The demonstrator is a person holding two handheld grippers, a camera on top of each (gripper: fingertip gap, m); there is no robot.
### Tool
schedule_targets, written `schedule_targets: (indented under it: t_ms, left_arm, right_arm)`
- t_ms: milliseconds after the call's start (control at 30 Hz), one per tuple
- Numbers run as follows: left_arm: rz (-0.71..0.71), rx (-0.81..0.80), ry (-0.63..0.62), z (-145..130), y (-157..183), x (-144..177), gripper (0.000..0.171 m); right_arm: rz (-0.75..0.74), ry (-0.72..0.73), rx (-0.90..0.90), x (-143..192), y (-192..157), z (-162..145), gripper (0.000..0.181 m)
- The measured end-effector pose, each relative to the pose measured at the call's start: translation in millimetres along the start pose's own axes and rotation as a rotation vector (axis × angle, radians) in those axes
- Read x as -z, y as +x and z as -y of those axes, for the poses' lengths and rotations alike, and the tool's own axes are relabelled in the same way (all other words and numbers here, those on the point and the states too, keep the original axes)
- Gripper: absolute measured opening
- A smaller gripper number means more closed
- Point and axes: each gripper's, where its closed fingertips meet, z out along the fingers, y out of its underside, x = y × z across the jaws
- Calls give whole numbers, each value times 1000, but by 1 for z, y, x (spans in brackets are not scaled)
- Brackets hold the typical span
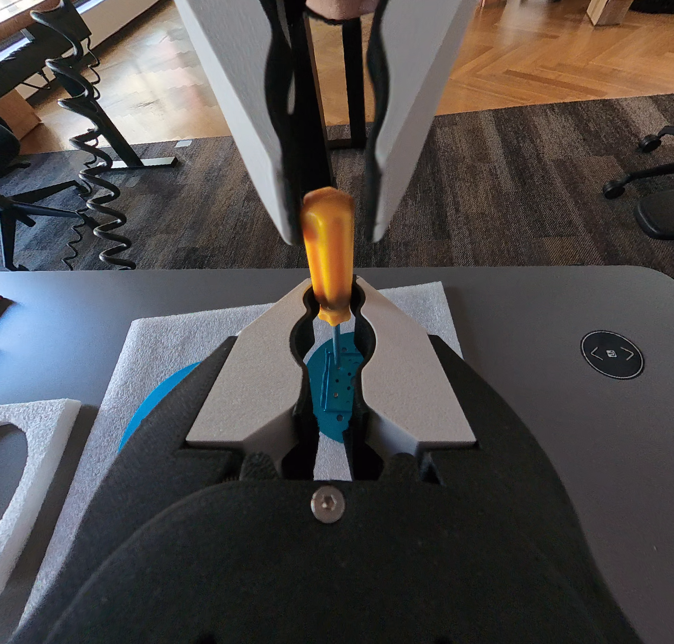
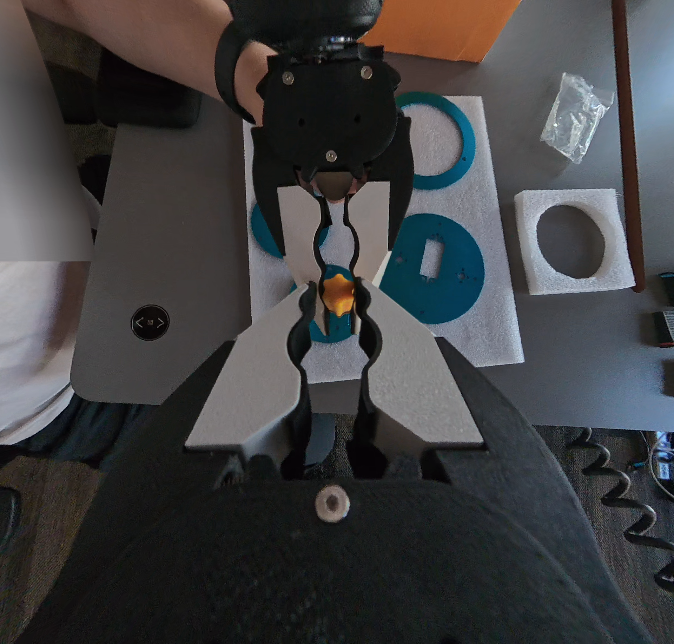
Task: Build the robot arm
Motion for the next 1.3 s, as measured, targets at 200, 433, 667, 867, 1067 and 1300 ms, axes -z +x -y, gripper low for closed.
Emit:
schedule_targets:
  t_ms: [200, 433, 667, 867, 1067, 1300]
  left_arm:
    - [6, 26, 7, 0, -3, 1, 15]
    - [31, 44, -28, -4, -8, 0, 17]
    - [-30, 0, -24, -2, -1, -2, 16]
    - [-43, -16, -16, -1, 4, -4, 16]
    - [-47, -16, -14, -1, 3, -6, 16]
    - [-49, -17, -16, -1, 3, -4, 16]
  right_arm:
    - [-58, -6, -126, -4, 7, 0, 16]
    - [-263, 61, -536, -5, 19, -1, 17]
    - [-169, -59, -86, -1, 8, 6, 12]
    - [-26, -182, -2, 0, -1, -3, 16]
    - [11, -331, 126, 3, -5, -11, 29]
    - [-41, -446, 207, -1, 3, -16, 17]
